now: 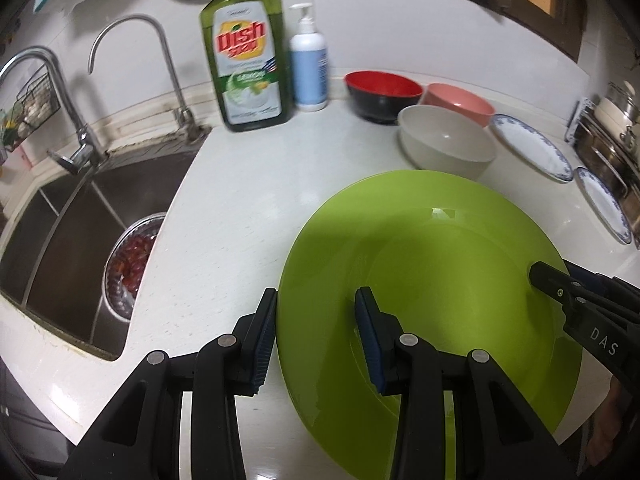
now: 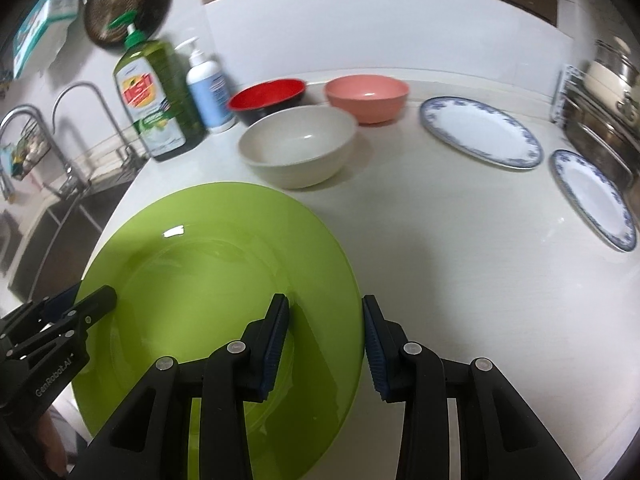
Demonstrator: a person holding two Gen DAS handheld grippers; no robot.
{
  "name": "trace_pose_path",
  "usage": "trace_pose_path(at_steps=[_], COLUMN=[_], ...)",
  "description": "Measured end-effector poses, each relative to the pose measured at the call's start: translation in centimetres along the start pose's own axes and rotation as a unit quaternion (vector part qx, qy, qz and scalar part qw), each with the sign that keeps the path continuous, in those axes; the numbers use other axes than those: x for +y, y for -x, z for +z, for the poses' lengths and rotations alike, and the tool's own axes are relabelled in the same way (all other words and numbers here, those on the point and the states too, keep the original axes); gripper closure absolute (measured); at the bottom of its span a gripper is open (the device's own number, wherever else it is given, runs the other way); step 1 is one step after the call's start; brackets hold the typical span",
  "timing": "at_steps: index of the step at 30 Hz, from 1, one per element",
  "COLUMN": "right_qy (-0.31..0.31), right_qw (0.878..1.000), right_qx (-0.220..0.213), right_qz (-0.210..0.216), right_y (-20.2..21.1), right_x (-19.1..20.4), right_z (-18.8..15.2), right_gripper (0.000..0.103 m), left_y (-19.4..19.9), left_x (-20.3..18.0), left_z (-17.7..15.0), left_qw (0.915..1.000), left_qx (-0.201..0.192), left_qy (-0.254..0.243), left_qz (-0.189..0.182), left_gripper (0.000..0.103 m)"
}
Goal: Organize plates and bowls
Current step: 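Slide the lime-green plate with both tools toward the sink side of the counter, then open both tools and pull back from the lime-green plate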
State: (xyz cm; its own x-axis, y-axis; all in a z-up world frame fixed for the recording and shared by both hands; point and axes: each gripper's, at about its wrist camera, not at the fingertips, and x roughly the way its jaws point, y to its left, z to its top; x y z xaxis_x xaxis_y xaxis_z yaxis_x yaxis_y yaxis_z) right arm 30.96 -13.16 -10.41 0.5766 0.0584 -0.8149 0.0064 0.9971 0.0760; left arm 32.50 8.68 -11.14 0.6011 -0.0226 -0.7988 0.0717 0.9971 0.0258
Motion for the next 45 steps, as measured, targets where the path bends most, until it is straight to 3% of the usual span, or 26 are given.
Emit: trace_pose_path(at_steps=[16,38,41,43,45], right_qy=[0.003,0.011,0.009,0.005,0.002], right_qw=[1.000,0.999,0.999,1.000,1.000], right_qx=[0.031,0.033,0.033,0.028,0.020], right_qz=[0.003,0.001,0.005,0.002,0.003], right_y=[-4.3,-4.6,-4.5,-4.3,-3.8], right_x=[2.2,2.4,2.3,2.3,2.1], right_z=[-0.6,-0.8,-0.8,-0.7,-0.6], right_gripper=[0.065,0.065,0.065,0.064,0.063], left_y=[-3.6,-4.2,-4.0,-3.8,-3.3], left_x=[1.8,1.6,1.7,1.8,1.8], left_z=[-0.3,-0.9,-0.9,-0.8,-0.6], left_qw=[0.9996,0.9989,0.9989,0.9989,0.9990], left_qx=[0.026,0.044,0.041,0.037,0.026], left_qy=[0.001,-0.007,-0.003,0.003,0.003], left_qz=[0.005,0.014,0.023,0.029,0.035], left_gripper=[0.064,0.063,0.054,0.042,0.040])
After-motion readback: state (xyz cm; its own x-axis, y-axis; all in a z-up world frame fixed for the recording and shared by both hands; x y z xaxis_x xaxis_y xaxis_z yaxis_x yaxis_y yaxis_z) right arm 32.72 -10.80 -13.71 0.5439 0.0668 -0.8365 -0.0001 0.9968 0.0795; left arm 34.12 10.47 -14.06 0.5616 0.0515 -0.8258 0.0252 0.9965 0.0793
